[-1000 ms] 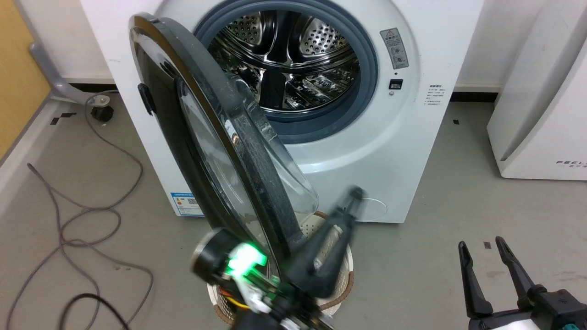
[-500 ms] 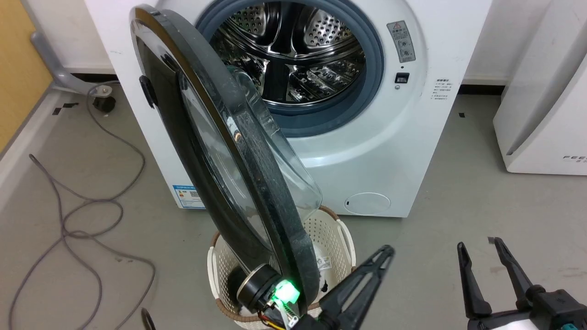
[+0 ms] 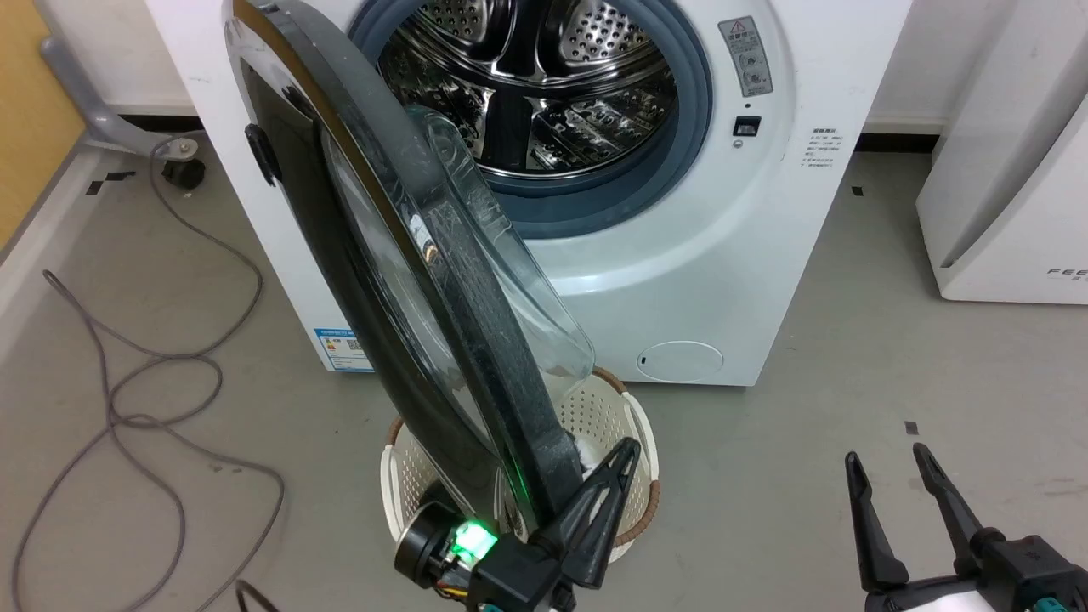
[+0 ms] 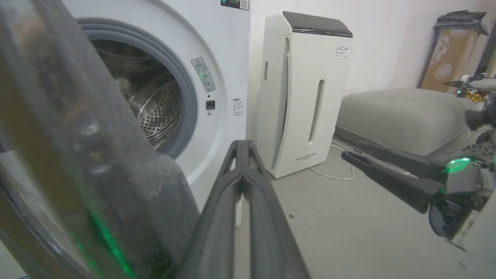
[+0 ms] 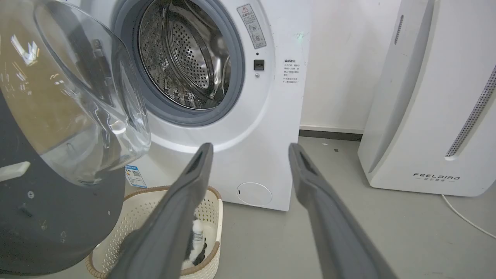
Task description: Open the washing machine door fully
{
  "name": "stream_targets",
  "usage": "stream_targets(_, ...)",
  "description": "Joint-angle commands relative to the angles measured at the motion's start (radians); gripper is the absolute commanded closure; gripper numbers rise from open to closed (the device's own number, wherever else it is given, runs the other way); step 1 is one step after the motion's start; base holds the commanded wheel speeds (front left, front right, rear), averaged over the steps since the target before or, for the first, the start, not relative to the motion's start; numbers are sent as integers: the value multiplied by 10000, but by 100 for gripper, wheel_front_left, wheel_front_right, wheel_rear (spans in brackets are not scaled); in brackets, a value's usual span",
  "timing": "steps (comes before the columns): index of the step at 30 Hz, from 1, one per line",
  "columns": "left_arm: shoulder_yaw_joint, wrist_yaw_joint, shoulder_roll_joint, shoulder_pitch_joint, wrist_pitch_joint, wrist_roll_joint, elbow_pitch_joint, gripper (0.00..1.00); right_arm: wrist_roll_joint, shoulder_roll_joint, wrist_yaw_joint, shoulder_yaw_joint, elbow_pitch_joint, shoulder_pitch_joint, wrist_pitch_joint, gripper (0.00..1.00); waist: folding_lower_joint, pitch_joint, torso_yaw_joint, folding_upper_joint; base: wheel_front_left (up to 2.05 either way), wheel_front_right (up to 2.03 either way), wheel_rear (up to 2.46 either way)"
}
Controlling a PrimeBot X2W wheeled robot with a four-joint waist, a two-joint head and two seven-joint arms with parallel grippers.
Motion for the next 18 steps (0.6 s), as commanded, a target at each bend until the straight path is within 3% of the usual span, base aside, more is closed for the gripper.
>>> stream_targets(1, 62, 13, 4, 110, -42, -45, 170, 100, -91, 45, 52, -16, 28, -142, -45, 0, 0, 23, 43, -1, 0, 0, 0)
stream_targets(18, 450, -144, 47, 809, -42, 155, 195, 100, -22, 45, 52, 89, 212, 123, -45, 0, 0, -324, 829, -1, 0, 0, 0)
